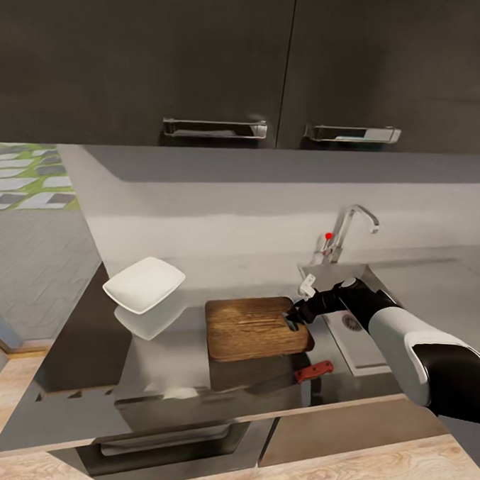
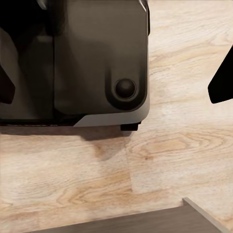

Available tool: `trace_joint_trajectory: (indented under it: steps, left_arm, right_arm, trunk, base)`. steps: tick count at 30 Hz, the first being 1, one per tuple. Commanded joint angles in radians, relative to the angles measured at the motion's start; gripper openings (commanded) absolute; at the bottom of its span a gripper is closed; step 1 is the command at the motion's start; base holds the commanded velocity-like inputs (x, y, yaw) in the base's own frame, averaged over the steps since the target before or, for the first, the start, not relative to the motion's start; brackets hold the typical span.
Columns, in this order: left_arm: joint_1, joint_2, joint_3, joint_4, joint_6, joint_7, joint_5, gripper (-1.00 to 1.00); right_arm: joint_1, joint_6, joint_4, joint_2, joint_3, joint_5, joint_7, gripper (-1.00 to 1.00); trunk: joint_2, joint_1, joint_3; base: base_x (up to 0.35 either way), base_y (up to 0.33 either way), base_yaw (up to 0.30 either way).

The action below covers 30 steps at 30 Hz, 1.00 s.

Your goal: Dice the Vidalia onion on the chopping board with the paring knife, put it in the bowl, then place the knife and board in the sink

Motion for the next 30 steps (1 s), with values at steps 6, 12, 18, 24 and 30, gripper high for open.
trace_joint_trajectory:
  steps: [6,12,18,24,30]
  left_arm:
    - [0.000,0.001,0.001,-0.001,-0.002,-0.001,0.000,1.00]
    - [0.000,0.002,0.001,-0.002,-0.002,-0.001,0.000,1.00]
    - [0.000,0.002,0.000,-0.003,-0.002,-0.001,0.000,1.00]
    - [0.000,0.002,0.000,-0.003,-0.002,-0.001,0.000,1.00]
    - [0.000,0.002,0.001,-0.002,-0.002,-0.001,0.000,1.00]
  right_arm:
    - [0.000,0.009,-0.002,-0.002,0.004,-0.033,0.004,-1.00]
    - [0.000,-0.016,0.009,-0.003,0.004,-0.085,0.002,-1.00]
    - [0.000,-0.026,0.020,-0.002,0.004,-0.087,-0.014,-1.00]
    - [0.000,-0.058,0.025,-0.002,0.004,-0.087,-0.037,-1.00]
    - [0.000,-0.061,0.026,-0.001,0.004,-0.088,-0.043,-1.00]
  trunk:
    - [-0.002,0.001,-0.010]
    - [-0.002,0.001,-0.011]
    - [-0.002,0.001,-0.011]
    - [-0.002,0.001,-0.013]
    - [-0.002,0.001,-0.023]
  base:
    - [0.000,0.000,0.010]
    - [0.000,0.000,0.004]
    - [0.000,0.000,0.000]
    - [0.000,0.000,0.000]
    - [0.000,0.000,0.000]
